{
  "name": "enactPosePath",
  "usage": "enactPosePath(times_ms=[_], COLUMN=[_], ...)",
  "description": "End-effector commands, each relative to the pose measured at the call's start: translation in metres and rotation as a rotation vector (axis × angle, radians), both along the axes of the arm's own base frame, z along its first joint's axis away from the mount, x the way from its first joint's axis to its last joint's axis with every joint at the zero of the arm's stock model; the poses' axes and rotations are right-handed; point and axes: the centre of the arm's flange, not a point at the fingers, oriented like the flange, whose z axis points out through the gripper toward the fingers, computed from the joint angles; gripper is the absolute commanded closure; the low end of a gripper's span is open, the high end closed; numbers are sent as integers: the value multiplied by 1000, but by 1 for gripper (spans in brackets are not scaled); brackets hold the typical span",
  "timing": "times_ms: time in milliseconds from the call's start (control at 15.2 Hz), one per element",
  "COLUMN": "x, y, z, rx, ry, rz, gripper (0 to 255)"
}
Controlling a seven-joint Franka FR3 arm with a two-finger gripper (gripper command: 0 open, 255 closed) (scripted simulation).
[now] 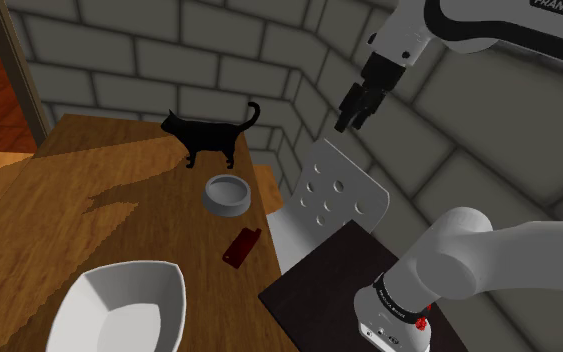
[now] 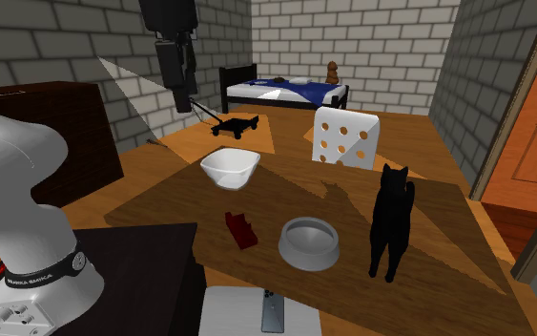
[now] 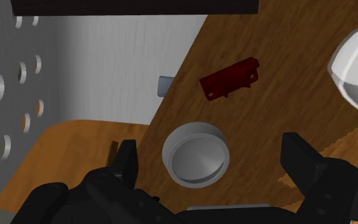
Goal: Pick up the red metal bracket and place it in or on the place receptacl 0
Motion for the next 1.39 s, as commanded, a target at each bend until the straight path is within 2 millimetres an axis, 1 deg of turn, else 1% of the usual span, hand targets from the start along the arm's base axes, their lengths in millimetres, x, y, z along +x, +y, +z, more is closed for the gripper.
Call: enactPosePath(times_ms=[0,660,1320], x=[0,-2,10], y=[0,74,144], z=[0,-112,-225], rx=[0,-19,-37], ry=[0,21,42], rz=[0,-226,-452], gripper=[0,0,0])
